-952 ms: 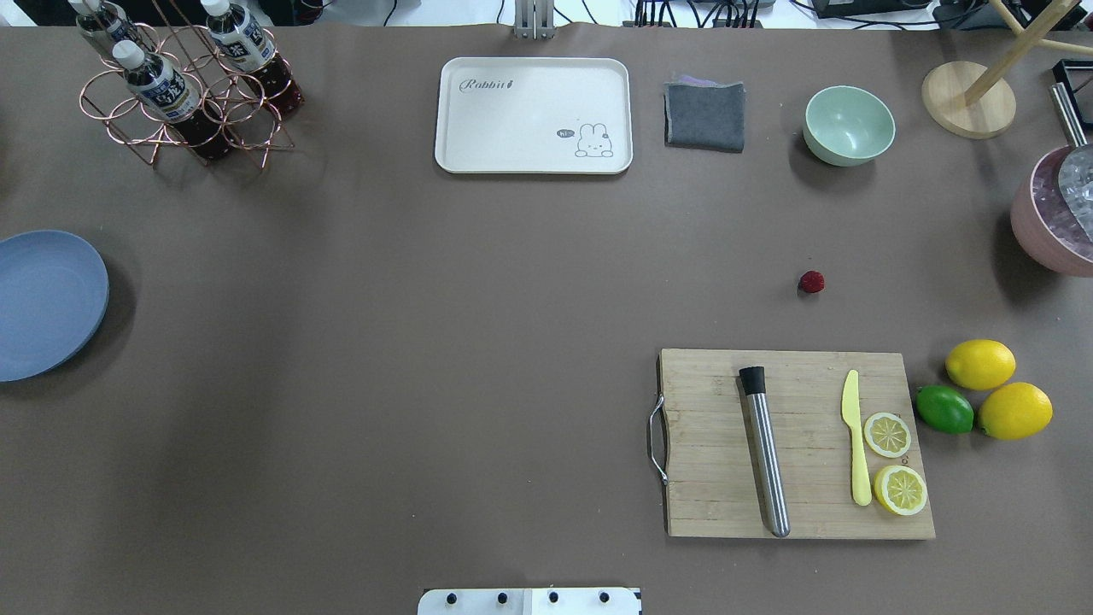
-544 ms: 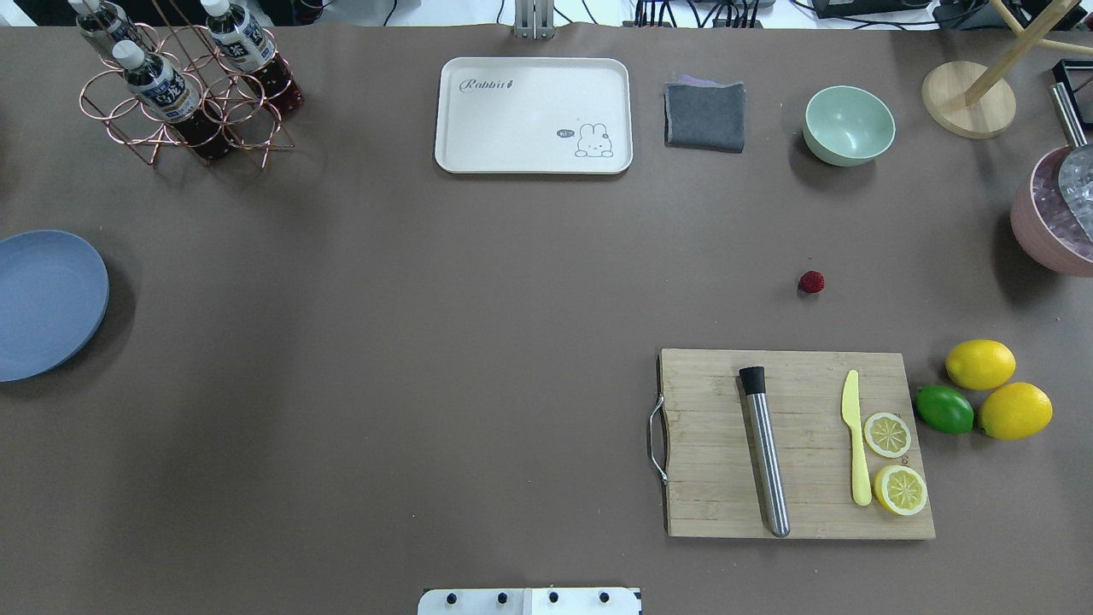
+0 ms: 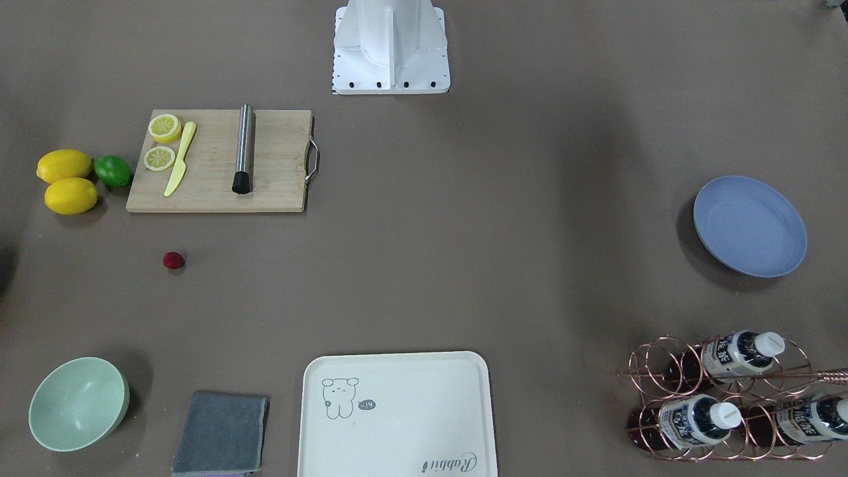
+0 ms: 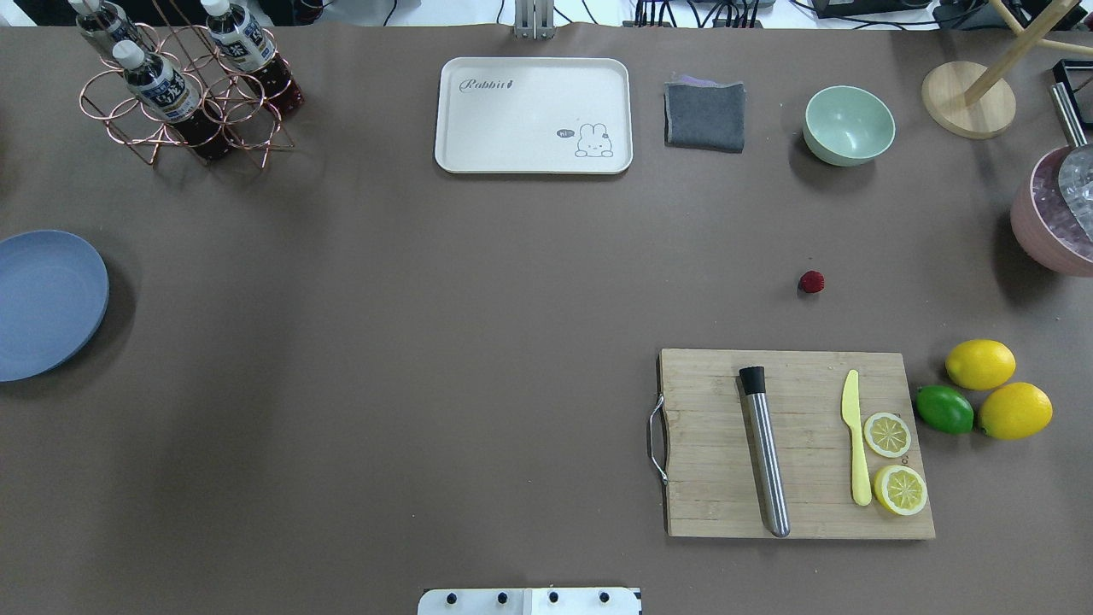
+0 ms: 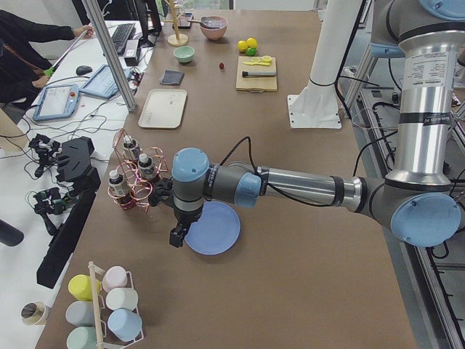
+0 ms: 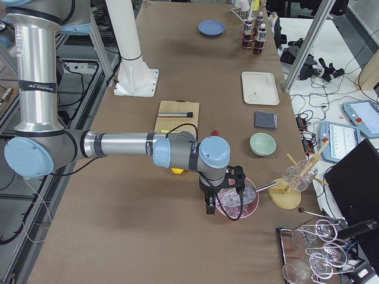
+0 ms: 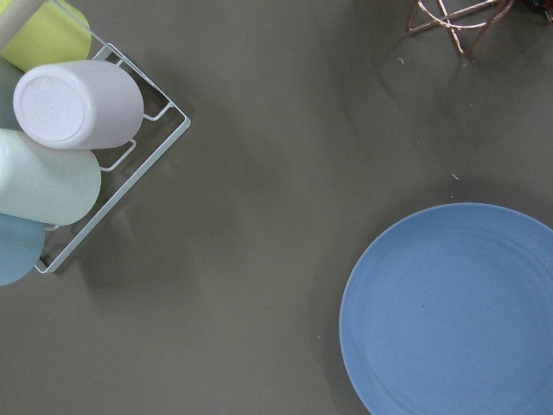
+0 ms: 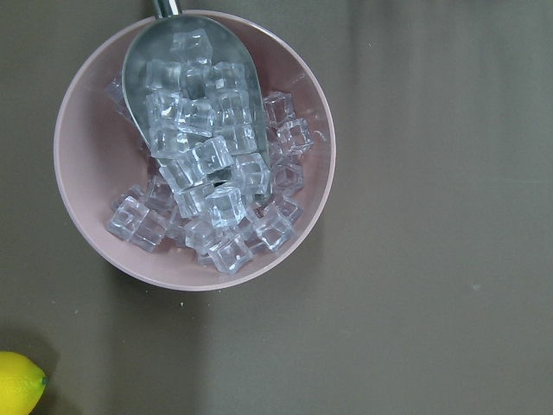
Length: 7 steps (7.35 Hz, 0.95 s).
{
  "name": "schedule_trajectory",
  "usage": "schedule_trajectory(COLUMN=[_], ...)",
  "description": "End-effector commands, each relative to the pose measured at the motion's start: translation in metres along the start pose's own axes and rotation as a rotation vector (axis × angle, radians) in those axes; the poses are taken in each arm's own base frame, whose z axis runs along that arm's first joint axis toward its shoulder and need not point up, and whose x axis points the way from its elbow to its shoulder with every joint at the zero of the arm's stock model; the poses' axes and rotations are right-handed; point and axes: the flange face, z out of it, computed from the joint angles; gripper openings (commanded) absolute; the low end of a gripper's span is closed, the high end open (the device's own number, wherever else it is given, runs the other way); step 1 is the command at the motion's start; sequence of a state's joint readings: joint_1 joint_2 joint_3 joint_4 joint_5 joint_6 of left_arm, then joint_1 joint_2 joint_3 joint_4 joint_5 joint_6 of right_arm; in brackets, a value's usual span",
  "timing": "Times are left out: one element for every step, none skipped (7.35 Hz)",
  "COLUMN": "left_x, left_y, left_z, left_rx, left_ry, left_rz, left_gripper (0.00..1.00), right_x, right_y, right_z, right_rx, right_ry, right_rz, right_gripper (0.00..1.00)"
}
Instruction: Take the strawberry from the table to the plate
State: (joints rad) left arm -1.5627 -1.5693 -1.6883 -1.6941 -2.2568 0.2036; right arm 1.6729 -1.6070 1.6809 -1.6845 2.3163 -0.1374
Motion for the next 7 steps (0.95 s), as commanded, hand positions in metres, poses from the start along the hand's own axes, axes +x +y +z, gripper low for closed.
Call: schedule_trajectory(left_x=[0.0,0.0,0.0,-0.001,-0.002,-0.001,-0.002], left_y=[0.0,0.001,0.008,0.019,0.018,0.018,0.019], left_z=[0.004,0.004,0.002,0.005,0.005,0.005,0.006], left_rx=[-0.003,-0.007,0.002,-0.005,-0.001,0.0,-0.001], left_ry=[0.001,0.001,0.002,0.003,0.003,0.002,0.002], left_rz=[-0.002,-0.006,0.003,-0.004,-0.003,-0.002,-0.003], left_gripper=[0.98,0.98,0.98,0.98,0.98,0.98,0.98], right_x=[-0.002,-0.002,-0.001,-0.001,-0.001,-0.001,-0.001], right_y=[0.001,0.001,0.001,0.004,0.005,0.005,0.006], right_z=[-0.002,-0.002,-0.002,-0.001,-0.001,-0.001,0.0], right_rx=[0.005,0.005,0.005,0.002,0.003,0.004,0.003], right_ry=[-0.001,-0.001,-0.001,-0.007,-0.012,-0.012,-0.012], right_rz=[-0.004,-0.004,-0.002,0.001,-0.002,-0.003,-0.004], right_gripper=[1.0,1.0,1.0,1.0,1.0,1.0,1.0])
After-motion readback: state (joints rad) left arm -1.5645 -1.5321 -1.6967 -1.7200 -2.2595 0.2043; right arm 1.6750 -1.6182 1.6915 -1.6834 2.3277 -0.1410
